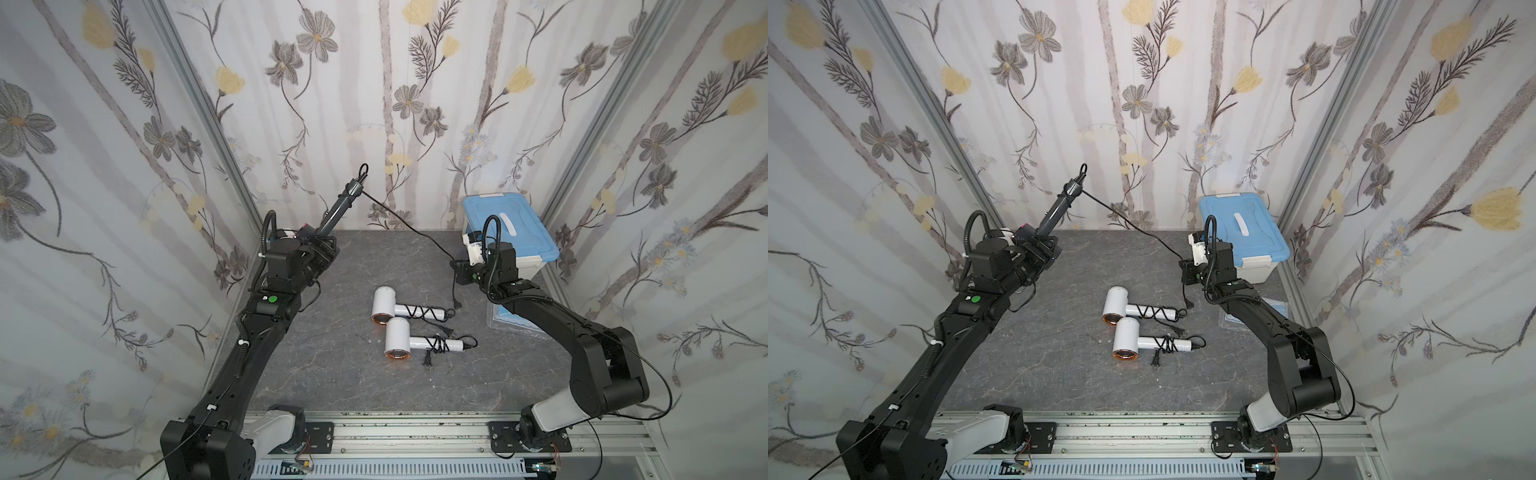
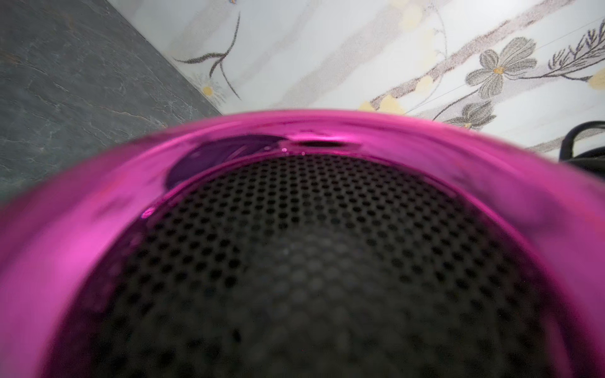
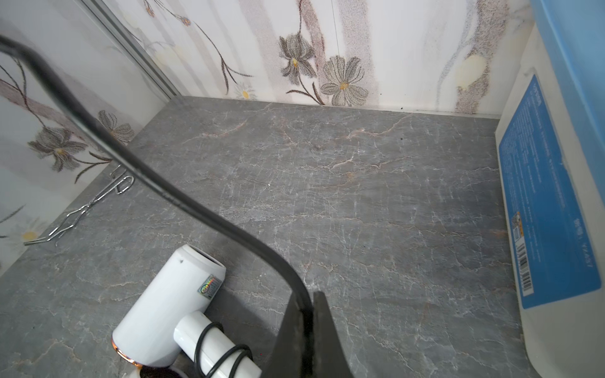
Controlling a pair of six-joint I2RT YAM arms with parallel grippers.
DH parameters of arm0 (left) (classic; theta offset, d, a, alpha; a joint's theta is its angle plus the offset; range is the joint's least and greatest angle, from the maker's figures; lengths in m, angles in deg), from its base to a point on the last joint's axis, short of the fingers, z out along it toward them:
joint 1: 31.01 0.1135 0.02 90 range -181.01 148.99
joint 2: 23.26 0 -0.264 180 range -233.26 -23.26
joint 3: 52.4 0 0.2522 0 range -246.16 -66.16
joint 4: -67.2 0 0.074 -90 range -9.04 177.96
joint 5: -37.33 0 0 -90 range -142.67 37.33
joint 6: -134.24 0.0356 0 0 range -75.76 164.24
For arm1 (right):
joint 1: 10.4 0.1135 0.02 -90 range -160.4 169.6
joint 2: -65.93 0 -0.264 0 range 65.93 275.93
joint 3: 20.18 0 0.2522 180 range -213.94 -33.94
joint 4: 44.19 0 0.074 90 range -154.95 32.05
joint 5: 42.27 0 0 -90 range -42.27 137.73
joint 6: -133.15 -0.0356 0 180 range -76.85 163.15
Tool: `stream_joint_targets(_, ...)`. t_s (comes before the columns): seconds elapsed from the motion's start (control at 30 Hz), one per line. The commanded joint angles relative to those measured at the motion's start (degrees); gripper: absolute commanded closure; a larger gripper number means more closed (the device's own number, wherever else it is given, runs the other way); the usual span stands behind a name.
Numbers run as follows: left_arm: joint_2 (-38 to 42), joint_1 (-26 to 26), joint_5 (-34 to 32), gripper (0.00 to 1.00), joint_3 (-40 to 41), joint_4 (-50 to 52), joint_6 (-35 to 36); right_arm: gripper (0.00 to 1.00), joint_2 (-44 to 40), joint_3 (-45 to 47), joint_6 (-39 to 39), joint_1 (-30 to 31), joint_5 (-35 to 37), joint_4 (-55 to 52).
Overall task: Wrap the cord around the hair dryer
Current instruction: Wrap the power cord around the hair dryer.
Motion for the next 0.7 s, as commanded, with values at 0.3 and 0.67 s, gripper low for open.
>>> stream_joint_targets(0.3, -4.9, -3.8, -23.8, 1.0, -4.9, -7.6, 3.8, 1.0, -10.3, -1.0, 14.5, 9.1, 13.3, -15.8)
stream_joint_targets(0.67, -16.5, -12.5, -36.9, 1.0, -13.8, 0.0, 22.8, 1.0, -18.6, -7.4, 31.3, 21.6, 17.7, -22.0)
